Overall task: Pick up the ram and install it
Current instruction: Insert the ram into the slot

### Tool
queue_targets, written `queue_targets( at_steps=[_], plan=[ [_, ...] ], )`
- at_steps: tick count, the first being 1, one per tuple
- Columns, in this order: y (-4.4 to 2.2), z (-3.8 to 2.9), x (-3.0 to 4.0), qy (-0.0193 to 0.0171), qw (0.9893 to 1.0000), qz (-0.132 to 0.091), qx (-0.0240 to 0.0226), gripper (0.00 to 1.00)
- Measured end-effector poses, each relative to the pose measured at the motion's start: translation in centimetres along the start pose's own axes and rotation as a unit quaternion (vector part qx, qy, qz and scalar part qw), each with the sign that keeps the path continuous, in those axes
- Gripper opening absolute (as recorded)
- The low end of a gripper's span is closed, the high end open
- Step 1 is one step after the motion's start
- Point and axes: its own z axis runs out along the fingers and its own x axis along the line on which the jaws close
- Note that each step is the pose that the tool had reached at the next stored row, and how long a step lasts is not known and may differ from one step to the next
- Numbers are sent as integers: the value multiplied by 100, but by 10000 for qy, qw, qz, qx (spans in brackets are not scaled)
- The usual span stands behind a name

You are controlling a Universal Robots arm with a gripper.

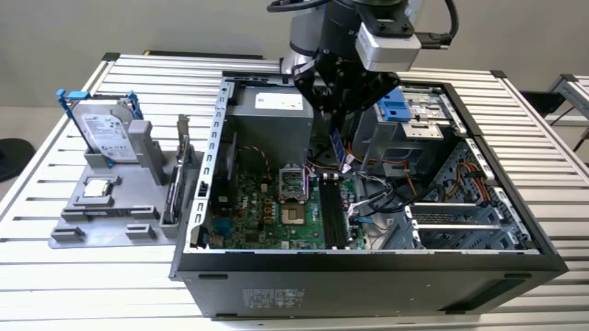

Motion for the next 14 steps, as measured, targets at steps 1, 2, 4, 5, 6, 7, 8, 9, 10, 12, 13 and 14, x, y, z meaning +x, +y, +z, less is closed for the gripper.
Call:
queue_targets(
  at_steps=[1, 2, 4, 5, 6, 7, 8, 9, 10, 12, 13, 14],
  plan=[
    [0, 6, 0, 0, 10000, 0, 0, 0],
    [0, 11, 0, 0, 10000, 0, 1, 0],
    [1, 21, 1, 0, 10000, 0, 0, 0],
    [1, 26, 1, 0, 10000, 0, 0, 0],
    [1, 31, 1, 0, 10000, 0, 0, 0],
    [1, 37, 1, 0, 10000, 0, 1, 0],
    [1, 42, 2, 0, 10000, 0, 0, 0],
    [1, 48, 2, 0, 10000, 0, 1, 0],
    [1, 53, 2, 0, 10000, 0, 0, 0],
    [1, 64, 2, 0, 10000, 0, 0, 0],
    [2, 69, 3, 0, 10000, 0, 0, 0],
    [2, 74, 3, 0, 10000, 0, 0, 0]
  ],
)
